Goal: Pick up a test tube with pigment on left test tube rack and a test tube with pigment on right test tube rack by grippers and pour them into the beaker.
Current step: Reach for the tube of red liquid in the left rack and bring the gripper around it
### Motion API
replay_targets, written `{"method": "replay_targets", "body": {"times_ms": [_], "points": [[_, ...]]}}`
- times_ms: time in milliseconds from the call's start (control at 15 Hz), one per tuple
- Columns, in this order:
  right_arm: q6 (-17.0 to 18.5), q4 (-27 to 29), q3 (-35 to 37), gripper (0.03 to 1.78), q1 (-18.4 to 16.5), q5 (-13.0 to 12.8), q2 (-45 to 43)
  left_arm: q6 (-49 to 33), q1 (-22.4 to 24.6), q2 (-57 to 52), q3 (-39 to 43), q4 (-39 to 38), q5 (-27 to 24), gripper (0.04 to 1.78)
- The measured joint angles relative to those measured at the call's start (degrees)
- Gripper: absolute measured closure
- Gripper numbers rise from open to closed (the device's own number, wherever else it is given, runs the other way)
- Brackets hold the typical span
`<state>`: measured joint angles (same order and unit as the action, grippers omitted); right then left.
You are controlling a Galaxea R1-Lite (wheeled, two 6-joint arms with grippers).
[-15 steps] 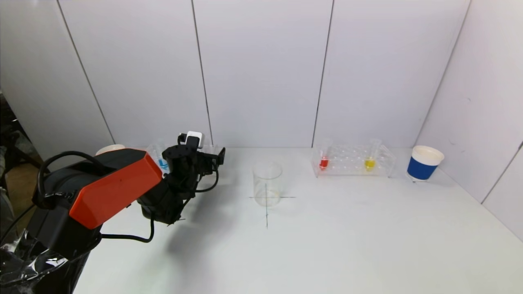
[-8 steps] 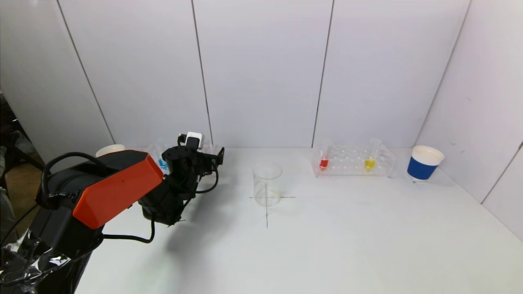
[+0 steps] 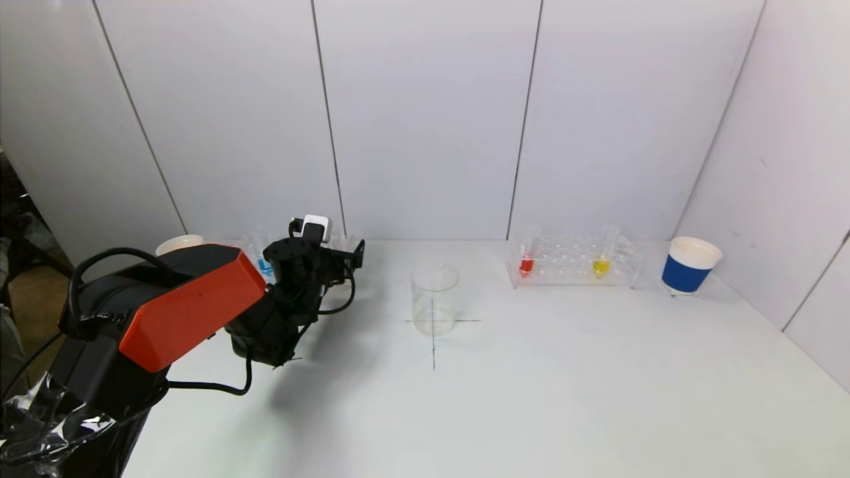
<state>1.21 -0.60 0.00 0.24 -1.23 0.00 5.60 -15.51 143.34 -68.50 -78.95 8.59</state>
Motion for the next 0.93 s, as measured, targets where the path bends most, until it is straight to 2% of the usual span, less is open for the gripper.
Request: {"method": "replay_targets", "body": {"times_ms": [333, 467, 667, 933], "points": [[0.0, 0.0, 0.0, 0.04, 0.0, 0.02, 0.0, 0.02, 0.02, 0.29, -0.79, 0.09, 0.05, 0.07], [0.02, -0.02, 0.0, 0.04, 0.0, 0.0, 0.0, -0.01, 0.05, 0.38, -0.84, 0.17, 0.09, 0.19], [0.0, 0.0, 0.0, 0.04, 0.0, 0.0, 0.0, -0.01, 0.02, 0.4, -0.96, 0.1, 0.02, 0.53], [0.0, 0.02, 0.0, 0.04, 0.0, 0.0, 0.0, -0.11, 0.11, 0.46, -1.29, 0.1, 0.0, 1.26]]}}
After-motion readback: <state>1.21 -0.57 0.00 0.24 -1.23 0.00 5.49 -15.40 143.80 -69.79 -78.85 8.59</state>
